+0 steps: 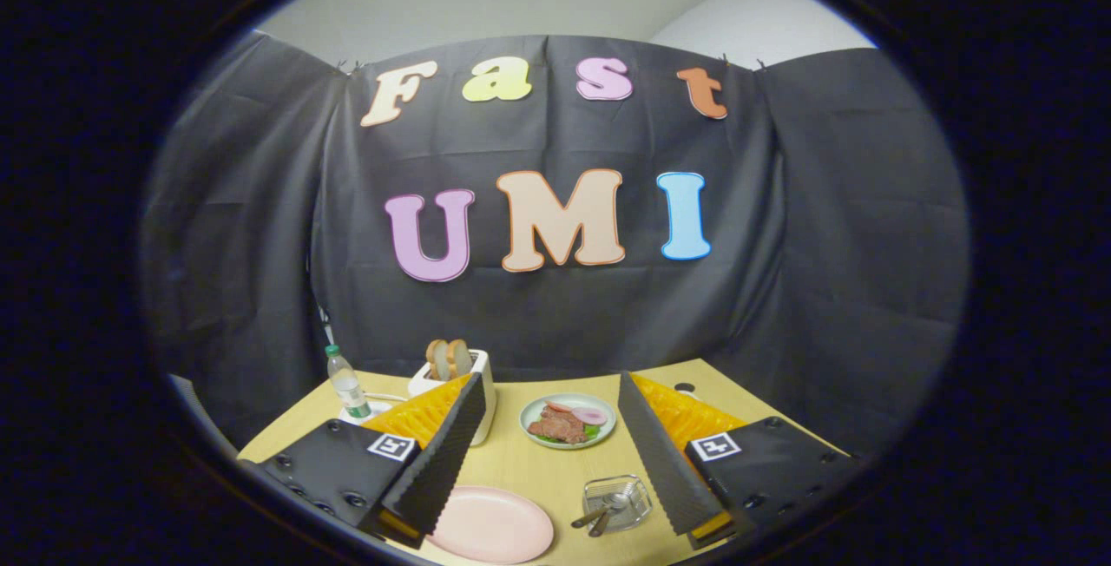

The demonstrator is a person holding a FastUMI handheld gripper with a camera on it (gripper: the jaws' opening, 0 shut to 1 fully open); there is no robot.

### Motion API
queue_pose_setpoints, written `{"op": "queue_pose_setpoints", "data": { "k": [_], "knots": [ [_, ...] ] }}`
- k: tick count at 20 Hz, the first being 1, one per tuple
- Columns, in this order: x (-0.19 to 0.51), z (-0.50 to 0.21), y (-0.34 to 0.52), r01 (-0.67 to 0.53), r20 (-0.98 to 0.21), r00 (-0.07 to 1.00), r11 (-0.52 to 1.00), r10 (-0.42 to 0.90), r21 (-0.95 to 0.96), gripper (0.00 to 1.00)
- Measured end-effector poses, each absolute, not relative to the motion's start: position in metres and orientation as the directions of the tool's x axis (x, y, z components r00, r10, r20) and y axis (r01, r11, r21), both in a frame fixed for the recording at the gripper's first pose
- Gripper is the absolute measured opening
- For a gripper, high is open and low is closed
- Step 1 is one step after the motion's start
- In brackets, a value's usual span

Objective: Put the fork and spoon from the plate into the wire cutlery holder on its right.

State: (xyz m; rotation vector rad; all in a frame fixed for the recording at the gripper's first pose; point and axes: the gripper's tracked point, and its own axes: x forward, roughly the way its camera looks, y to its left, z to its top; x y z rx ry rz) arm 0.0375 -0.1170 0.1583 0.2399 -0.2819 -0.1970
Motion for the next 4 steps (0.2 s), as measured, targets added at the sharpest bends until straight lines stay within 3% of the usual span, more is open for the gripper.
{"op": "queue_pose_setpoints", "data": {
  "k": [4],
  "knots": [
    [0.0333,0.1561,-0.1205,0.162,0.242,0.943,0.950,-0.230,0.268,0.99]
  ]
}}
